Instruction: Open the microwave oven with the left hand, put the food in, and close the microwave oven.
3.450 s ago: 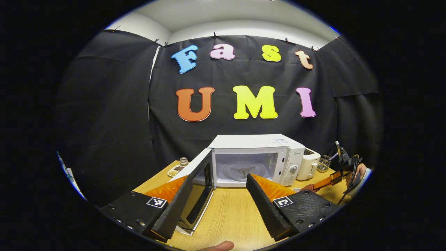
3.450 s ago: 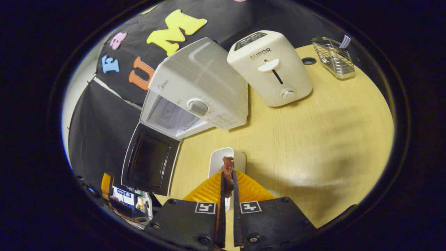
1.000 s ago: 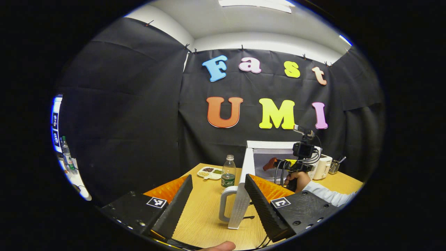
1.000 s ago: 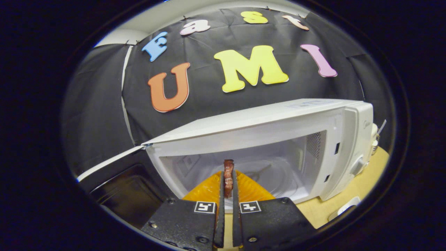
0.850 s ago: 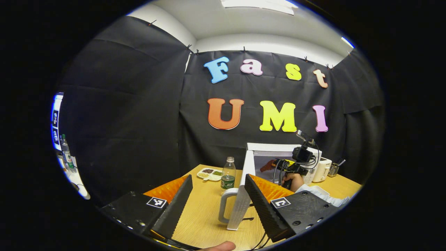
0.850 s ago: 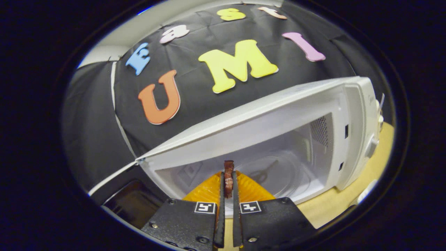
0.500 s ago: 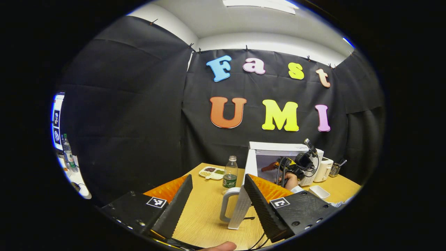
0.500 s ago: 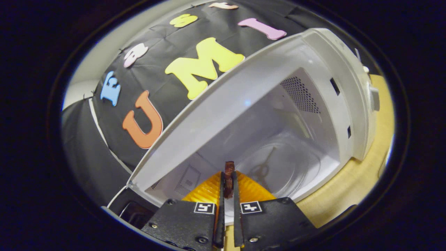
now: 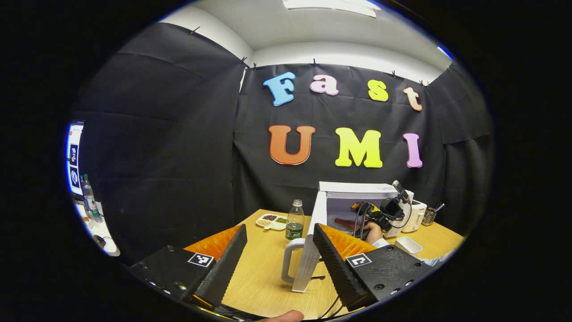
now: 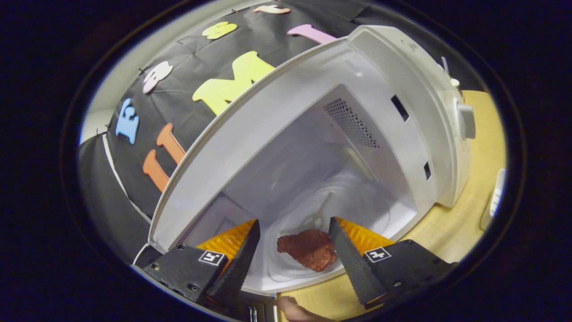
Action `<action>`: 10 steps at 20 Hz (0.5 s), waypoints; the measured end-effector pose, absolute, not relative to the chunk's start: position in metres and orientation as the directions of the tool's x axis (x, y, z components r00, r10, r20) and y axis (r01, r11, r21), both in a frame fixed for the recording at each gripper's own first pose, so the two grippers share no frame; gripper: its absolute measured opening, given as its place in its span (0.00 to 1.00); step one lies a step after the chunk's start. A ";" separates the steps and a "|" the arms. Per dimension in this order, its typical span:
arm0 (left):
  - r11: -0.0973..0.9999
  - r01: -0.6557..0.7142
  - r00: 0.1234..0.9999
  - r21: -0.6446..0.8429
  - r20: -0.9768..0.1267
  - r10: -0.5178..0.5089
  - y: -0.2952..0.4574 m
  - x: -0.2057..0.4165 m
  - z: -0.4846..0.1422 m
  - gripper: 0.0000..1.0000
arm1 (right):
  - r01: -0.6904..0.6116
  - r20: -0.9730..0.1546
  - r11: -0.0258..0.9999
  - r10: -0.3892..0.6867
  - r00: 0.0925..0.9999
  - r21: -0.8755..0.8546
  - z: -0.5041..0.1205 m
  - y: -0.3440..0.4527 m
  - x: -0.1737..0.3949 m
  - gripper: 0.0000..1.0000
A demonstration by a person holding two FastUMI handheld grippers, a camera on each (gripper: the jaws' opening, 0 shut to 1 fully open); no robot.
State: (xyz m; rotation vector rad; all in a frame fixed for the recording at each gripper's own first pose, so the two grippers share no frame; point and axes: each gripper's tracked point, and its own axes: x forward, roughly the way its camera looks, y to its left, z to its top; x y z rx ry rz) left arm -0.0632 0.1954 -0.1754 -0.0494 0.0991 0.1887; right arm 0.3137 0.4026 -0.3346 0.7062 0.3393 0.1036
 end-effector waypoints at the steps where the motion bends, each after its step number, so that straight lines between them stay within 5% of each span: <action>1: 0.982 -0.186 0.978 -0.041 -0.107 0.180 0.194 -0.063 -0.177 0.92 | 0.012 -0.262 0.764 0.206 0.943 0.645 -0.330 0.400 0.312 0.98; 10: 0.974 -0.224 0.965 -0.015 -0.143 0.220 0.207 -0.070 -0.194 0.92 | -0.061 -0.284 0.822 0.264 0.922 0.566 -0.314 0.373 0.250 0.98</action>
